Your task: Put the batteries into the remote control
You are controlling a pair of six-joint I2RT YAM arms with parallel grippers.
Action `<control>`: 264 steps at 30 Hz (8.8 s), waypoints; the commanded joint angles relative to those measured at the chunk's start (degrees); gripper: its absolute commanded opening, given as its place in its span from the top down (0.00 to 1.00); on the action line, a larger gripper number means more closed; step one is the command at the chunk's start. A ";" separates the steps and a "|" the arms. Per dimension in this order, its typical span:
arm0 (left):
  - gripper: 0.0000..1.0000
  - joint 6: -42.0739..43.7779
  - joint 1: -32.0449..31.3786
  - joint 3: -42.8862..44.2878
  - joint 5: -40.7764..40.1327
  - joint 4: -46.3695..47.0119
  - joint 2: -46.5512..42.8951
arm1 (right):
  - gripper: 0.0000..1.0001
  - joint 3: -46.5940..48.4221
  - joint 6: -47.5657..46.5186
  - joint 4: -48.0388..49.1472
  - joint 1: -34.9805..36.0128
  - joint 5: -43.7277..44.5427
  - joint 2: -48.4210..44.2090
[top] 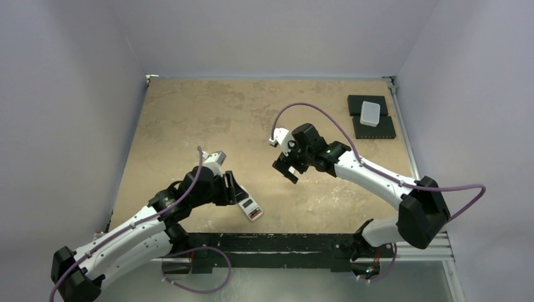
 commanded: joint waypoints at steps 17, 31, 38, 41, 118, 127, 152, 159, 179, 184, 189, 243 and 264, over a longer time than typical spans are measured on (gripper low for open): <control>0.52 2.27 -0.12 -1.48 3.33 3.12 -0.72 | 0.04 2.00 -6.42 2.38 -5.69 -8.73 13.76; 0.52 2.36 -0.07 -1.74 3.36 4.12 0.83 | 0.10 4.11 -5.94 3.04 -5.68 -8.21 16.66; 0.52 2.20 -0.05 -1.78 3.09 3.69 0.35 | 0.13 5.73 -5.86 1.59 -5.66 -7.72 19.07; 0.52 2.21 -0.08 -1.81 3.00 3.42 0.20 | 0.14 5.66 -5.81 1.06 -5.66 -6.84 19.83; 0.52 3.54 1.14 -2.05 -15.09 13.70 10.45 | 0.78 1.44 16.17 -6.20 15.78 -1.69 1.21; 0.49 4.79 7.15 -5.80 -11.05 23.91 18.04 | 0.79 -2.96 23.52 -5.77 22.75 2.12 -2.68; 0.48 5.54 8.83 -16.14 3.08 31.86 19.30 | 0.78 -1.95 34.99 -5.46 32.62 9.55 2.83; 0.48 4.43 8.87 -17.55 3.35 29.19 16.58 | 0.78 -1.40 34.87 -5.62 32.92 9.58 4.53; 0.49 1.97 8.81 -19.58 7.48 24.76 11.50 | 0.77 3.84 28.40 -12.01 32.90 7.58 9.24; 0.48 1.40 8.81 -18.23 6.84 20.58 9.89 | 0.76 5.50 24.52 -13.76 32.84 7.80 10.43; 0.46 2.92 8.81 -16.18 5.40 16.68 8.60 | 0.76 6.73 22.78 -15.04 32.09 7.62 11.88; 0.36 1.68 8.84 -15.44 -0.37 10.52 2.02 | 0.76 13.74 24.30 -17.61 29.06 5.68 22.16; 0.36 1.79 8.82 -15.36 -0.35 10.58 2.09 | 0.76 13.93 24.52 -17.20 28.62 5.82 23.16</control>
